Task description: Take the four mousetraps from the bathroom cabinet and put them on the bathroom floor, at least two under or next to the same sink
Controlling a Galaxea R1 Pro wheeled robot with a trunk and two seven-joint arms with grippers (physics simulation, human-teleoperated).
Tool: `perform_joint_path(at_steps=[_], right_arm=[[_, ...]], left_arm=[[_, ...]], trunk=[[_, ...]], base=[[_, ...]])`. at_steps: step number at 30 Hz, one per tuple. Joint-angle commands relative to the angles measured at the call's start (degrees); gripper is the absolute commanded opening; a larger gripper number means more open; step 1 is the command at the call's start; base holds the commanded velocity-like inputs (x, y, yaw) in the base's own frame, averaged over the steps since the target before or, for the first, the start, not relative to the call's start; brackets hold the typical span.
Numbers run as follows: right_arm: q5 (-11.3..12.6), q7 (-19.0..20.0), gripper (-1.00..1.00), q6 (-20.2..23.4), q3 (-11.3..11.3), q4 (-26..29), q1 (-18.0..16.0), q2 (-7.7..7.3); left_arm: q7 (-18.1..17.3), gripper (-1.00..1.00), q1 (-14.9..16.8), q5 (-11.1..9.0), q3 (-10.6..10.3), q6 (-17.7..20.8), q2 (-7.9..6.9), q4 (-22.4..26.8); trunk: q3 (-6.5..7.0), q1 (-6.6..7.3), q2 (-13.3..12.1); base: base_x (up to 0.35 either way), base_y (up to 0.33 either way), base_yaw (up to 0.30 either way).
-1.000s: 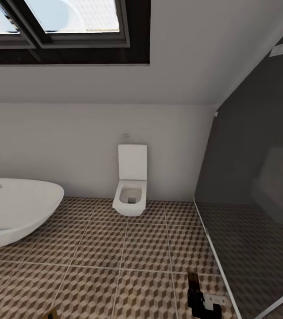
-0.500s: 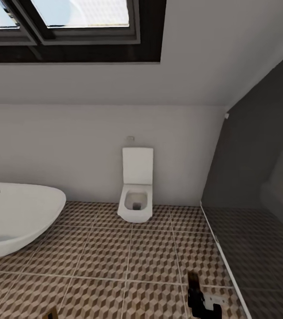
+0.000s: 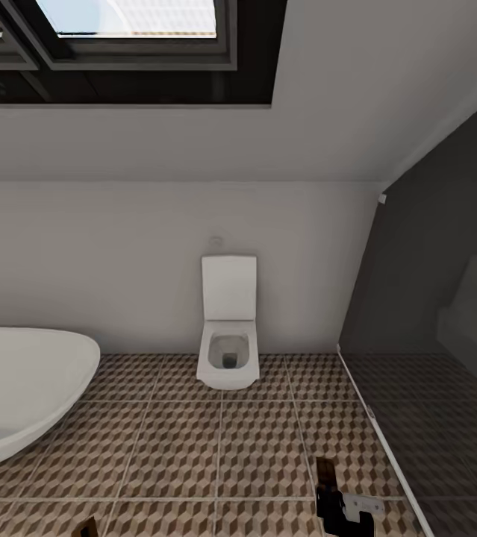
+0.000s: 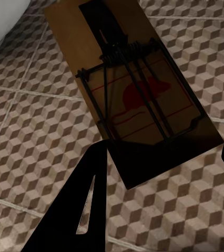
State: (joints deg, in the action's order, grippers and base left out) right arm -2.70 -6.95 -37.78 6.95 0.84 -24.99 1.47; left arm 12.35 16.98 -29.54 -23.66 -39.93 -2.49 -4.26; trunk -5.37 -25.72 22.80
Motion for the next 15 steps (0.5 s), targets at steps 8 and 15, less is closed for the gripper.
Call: perform_joint_path(at_steps=[8,15], right_arm=[[-0.2,-0.24,-1.0,-0.19,0.35,-0.05,-0.06,-0.12],[-0.2,-0.25,-1.0,-0.13,0.35,-0.03,-0.06,-0.17]], left_arm=[[0.48,-1.0,0.07,0.09,-0.49,-0.14,0.03,-0.14],[0.48,-1.0,0.07,0.09,-0.45,-0.14,0.03,-0.14]], trunk=[[-0.08,-0.06,0.12],[-0.08,-0.06,0.12]], base=[[0.062,0.044,-0.017],[0.0,0.0,0.0]])
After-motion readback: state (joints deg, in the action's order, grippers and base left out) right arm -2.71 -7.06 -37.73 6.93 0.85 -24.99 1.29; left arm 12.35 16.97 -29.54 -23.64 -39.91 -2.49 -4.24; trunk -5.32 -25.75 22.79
